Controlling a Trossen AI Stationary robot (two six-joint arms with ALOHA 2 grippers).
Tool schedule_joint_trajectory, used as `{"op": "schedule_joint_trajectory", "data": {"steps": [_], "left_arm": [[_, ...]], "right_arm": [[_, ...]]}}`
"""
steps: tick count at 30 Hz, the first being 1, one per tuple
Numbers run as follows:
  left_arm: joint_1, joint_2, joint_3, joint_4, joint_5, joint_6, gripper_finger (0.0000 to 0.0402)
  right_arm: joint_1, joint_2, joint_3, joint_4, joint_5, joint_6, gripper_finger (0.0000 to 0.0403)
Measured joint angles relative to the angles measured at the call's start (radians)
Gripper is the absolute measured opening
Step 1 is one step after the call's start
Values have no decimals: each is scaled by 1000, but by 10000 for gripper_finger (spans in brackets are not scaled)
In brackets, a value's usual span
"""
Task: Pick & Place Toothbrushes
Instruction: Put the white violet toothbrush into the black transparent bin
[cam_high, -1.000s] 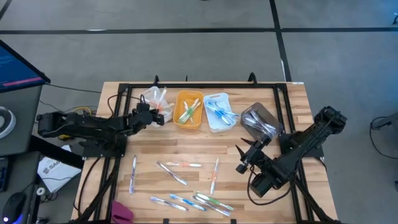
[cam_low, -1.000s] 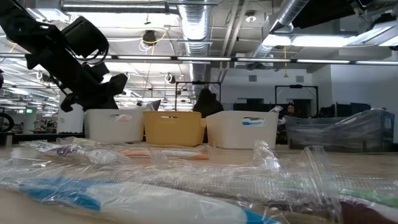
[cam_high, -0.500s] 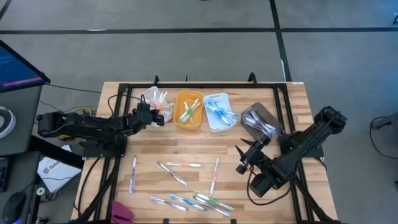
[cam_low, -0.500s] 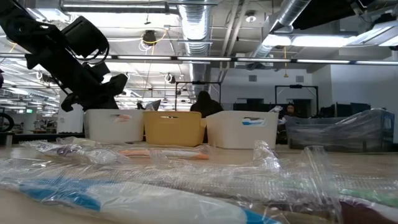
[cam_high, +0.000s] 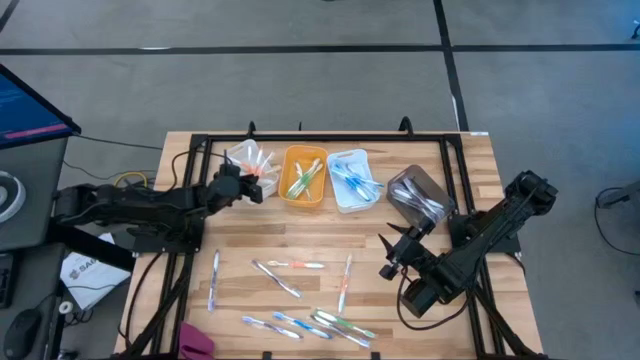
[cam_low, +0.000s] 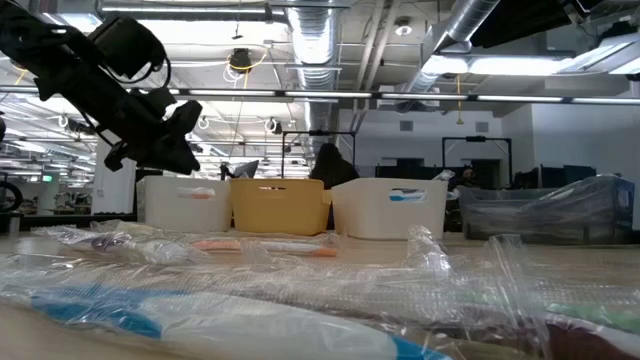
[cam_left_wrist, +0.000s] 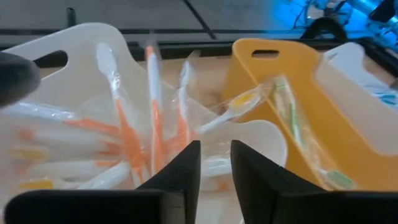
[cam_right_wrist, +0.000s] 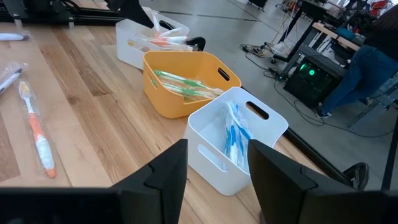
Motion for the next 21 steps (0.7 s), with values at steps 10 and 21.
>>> {"op": "schedule_joint_trajectory", "data": {"steps": [10,21], "left_arm": [[-15,-77,0,10,62,3,124],[-271,-117,1,128,256,60,123]], "right_arm": [[-7,0,0,0,1,-66,161],[-10,0,0,313,-262,-528,161]]}}
